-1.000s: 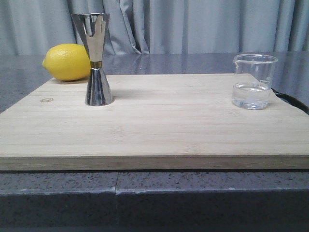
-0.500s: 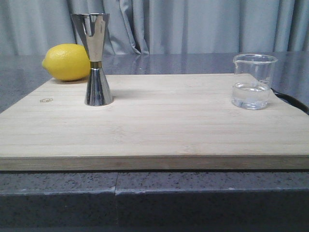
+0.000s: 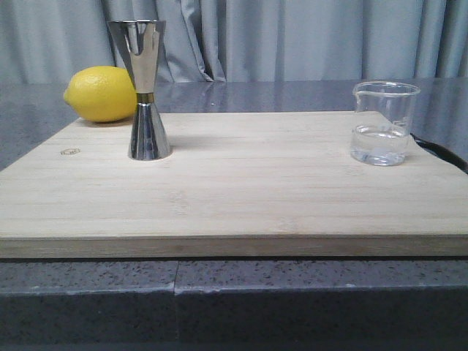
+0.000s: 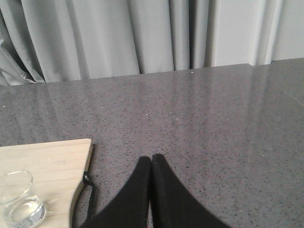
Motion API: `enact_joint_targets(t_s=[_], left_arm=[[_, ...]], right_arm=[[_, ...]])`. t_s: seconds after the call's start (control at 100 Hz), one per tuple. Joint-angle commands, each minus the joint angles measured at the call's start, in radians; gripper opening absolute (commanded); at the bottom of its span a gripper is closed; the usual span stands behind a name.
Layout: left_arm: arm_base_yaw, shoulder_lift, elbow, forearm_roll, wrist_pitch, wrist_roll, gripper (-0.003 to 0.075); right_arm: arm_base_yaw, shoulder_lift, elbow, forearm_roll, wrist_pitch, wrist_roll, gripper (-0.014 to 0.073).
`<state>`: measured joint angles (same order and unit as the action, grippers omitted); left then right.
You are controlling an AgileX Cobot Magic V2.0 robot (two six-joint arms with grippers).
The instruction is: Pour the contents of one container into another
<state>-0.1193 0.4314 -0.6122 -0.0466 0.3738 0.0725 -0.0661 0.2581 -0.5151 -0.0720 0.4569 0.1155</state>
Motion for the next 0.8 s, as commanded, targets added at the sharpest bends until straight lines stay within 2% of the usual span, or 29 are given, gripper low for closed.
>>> enact_joint_targets(t_s=[0.0, 0.09, 0.16, 0.21, 0.32, 0.38, 0.46, 0.79], left_arm=[[0.002, 0.014, -0.035, -0.025, -0.08, -0.008, -0.0018], [0.003, 0.014, -0.035, -0.021, -0.079, -0.008, 0.0042], [0.003, 0.014, -0.035, -0.017, -0.078, -0.008, 0.0179], [0.003, 0.014, -0.035, -0.011, -0.078, -0.008, 0.0328], [0.003, 0.014, -0.035, -0.005, -0.082, -0.008, 0.0599], [0.003, 0.014, -0.035, -0.005, -0.082, -0.008, 0.066], [0.003, 0.014, -0.035, -0.005, -0.082, -0.008, 0.0666], [0.003, 0.014, -0.035, -0.01, -0.085, -0.009, 0.0582]], right_arm=[[-0.005, 0.019, -0.035, 0.004, -0.085, -0.006, 0.0052], [-0.005, 0.019, -0.035, -0.014, -0.082, -0.006, 0.0238], [-0.005, 0.019, -0.035, -0.022, -0.08, -0.006, 0.037], [-0.005, 0.019, -0.035, -0.022, -0.08, -0.006, 0.0435], [-0.005, 0.019, -0.035, -0.022, -0.08, -0.006, 0.0459], [-0.005, 0.019, -0.035, -0.022, -0.08, -0.006, 0.046], [-0.005, 0.019, -0.035, -0.022, -0.08, -0.006, 0.046], [-0.005, 0.019, -0.035, -0.009, -0.107, -0.006, 0.046]])
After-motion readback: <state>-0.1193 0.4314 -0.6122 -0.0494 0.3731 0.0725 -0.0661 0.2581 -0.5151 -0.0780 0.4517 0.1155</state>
